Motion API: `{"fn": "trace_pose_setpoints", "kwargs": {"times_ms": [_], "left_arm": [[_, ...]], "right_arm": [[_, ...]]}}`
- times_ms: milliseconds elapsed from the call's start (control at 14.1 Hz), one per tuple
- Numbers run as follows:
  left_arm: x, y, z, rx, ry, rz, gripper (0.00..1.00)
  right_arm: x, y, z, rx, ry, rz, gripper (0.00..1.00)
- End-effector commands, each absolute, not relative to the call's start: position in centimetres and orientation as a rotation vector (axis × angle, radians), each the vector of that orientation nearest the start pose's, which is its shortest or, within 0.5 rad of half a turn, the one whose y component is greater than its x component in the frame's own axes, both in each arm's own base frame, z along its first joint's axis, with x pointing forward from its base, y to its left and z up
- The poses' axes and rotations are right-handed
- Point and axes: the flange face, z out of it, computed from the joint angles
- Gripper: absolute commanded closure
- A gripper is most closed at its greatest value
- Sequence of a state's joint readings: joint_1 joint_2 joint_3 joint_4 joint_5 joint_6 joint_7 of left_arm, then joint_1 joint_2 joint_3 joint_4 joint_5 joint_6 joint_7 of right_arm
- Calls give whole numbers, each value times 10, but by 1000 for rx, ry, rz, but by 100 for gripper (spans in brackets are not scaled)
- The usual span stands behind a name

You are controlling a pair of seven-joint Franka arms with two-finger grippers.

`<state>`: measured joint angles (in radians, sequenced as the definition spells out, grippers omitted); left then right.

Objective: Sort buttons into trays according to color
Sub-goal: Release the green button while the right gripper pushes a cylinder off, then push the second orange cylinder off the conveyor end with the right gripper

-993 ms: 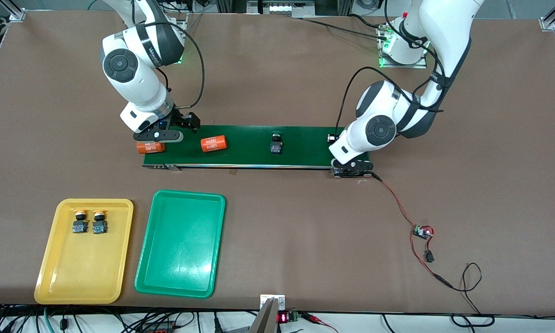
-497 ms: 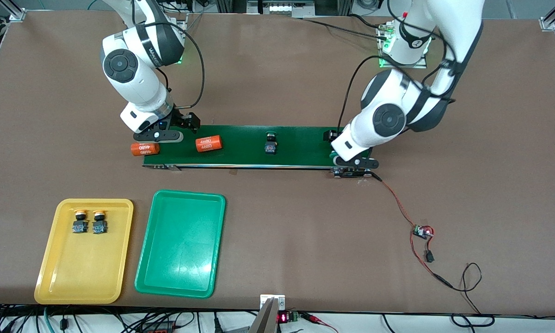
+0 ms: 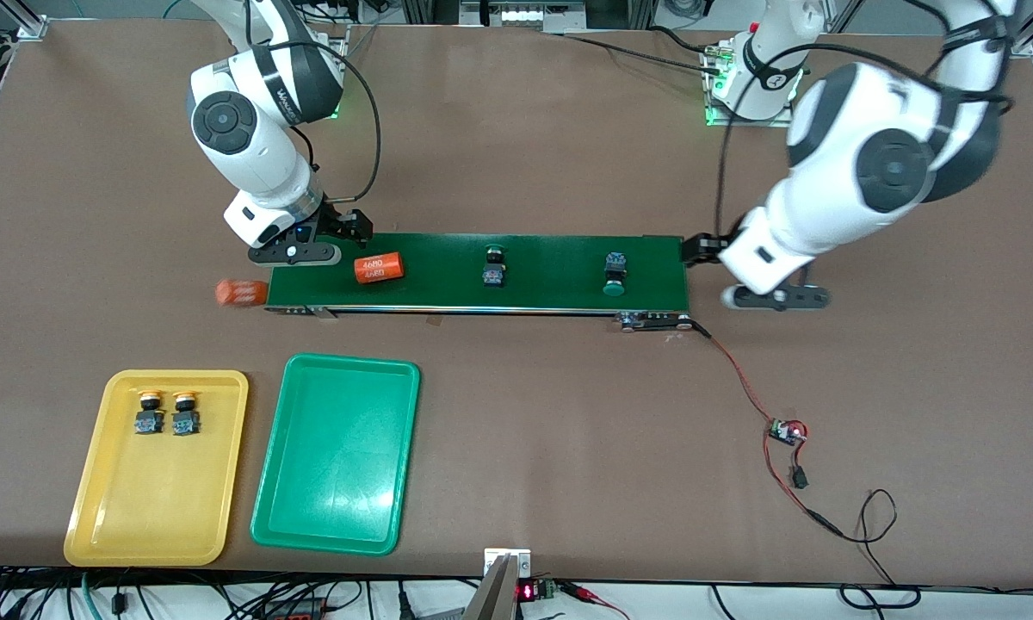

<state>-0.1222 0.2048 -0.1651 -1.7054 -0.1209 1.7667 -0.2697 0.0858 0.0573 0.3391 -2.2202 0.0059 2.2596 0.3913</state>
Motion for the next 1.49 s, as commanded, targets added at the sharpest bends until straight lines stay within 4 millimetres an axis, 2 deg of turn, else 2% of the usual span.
{"fn": "trace_pose_setpoints", "kwargs": {"times_ms": [0, 142, 284, 426, 497, 568, 709, 851, 993, 1206, 1419], "left_arm": [[585, -127, 481, -3205, 158, 272, 0], [581, -99, 500, -3116, 266, 240, 0], [580, -78, 529, -3065, 237, 211, 0], [576, -57, 567, -3069, 180, 198, 0], [575, -51, 580, -3070, 163, 196, 0], [576, -33, 591, -3075, 119, 167, 0], [575, -21, 611, -3074, 123, 122, 0], [576, -9, 607, -3063, 194, 143, 0], [584, -7, 608, -3056, 239, 58, 0], [586, 1, 607, -3019, 300, 50, 0], [585, 7, 605, -3022, 288, 65, 0]], "right_arm": [[487, 222, 353, -3124, -26, 24, 0], [486, 222, 351, -3126, -29, 31, 0], [485, 223, 351, -3126, -31, 31, 0], [486, 223, 351, -3124, -26, 24, 0], [485, 223, 350, -3125, -29, 27, 0], [485, 224, 349, -3124, -29, 27, 0], [486, 225, 349, -3128, -8, 9, 0], [482, 231, 341, -3149, -12, 13, 0], [479, 242, 338, -3146, 26, 3, 0], [479, 243, 332, -3158, 0, -4, 0], [480, 243, 331, -3158, -2, -1, 0]]}}
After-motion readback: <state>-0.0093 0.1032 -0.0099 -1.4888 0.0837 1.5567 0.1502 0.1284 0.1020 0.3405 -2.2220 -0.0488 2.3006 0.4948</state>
